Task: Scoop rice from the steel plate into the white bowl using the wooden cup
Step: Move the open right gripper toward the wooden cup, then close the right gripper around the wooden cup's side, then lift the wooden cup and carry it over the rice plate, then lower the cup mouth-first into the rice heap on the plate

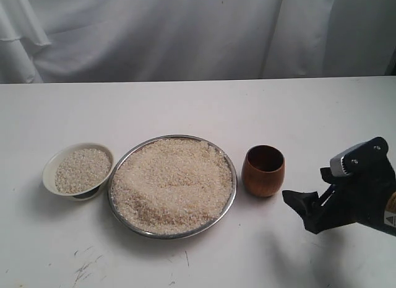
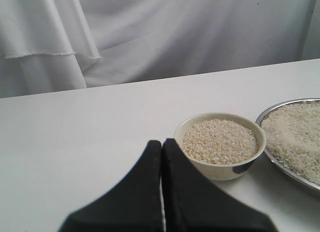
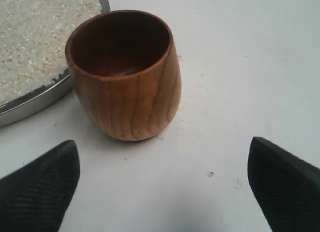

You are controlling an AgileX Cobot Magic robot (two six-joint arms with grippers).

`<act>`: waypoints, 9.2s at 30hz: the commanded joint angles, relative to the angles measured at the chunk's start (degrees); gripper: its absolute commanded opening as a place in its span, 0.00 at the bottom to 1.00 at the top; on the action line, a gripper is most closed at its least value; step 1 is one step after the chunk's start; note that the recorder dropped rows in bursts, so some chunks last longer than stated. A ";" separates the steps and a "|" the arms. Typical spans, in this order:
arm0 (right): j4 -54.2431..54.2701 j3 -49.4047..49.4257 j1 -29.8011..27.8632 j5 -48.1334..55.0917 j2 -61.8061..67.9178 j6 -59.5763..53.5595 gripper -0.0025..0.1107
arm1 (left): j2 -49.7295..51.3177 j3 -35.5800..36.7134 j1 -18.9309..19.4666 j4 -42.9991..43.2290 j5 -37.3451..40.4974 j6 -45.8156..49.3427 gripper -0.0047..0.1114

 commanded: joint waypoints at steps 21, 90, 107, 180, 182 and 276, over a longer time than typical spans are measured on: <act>8.80 -0.08 0.42 -0.43 1.44 18.86 0.86 | 0.44 -0.16 -0.37 -0.06 -0.58 -0.14 0.04; -12.94 -21.98 0.42 -22.45 31.42 -9.91 0.86 | 0.44 -0.16 -0.37 -0.06 -0.58 -0.21 0.04; -13.80 -25.10 0.42 -23.24 32.59 -6.87 0.86 | 0.44 -0.16 -0.37 -0.06 -0.58 -0.25 0.04; -23.22 -31.21 15.32 14.66 -2.27 18.86 0.02 | 0.44 -0.16 -0.37 -0.06 -0.58 -0.20 0.04; -26.68 -32.42 18.27 20.80 -2.68 19.78 0.02 | 0.44 -0.16 -0.37 -0.06 -0.58 -0.20 0.04; 21.81 -65.40 40.06 89.76 8.32 -43.24 0.02 | 0.44 -0.16 -0.37 -0.06 -0.58 -0.13 0.04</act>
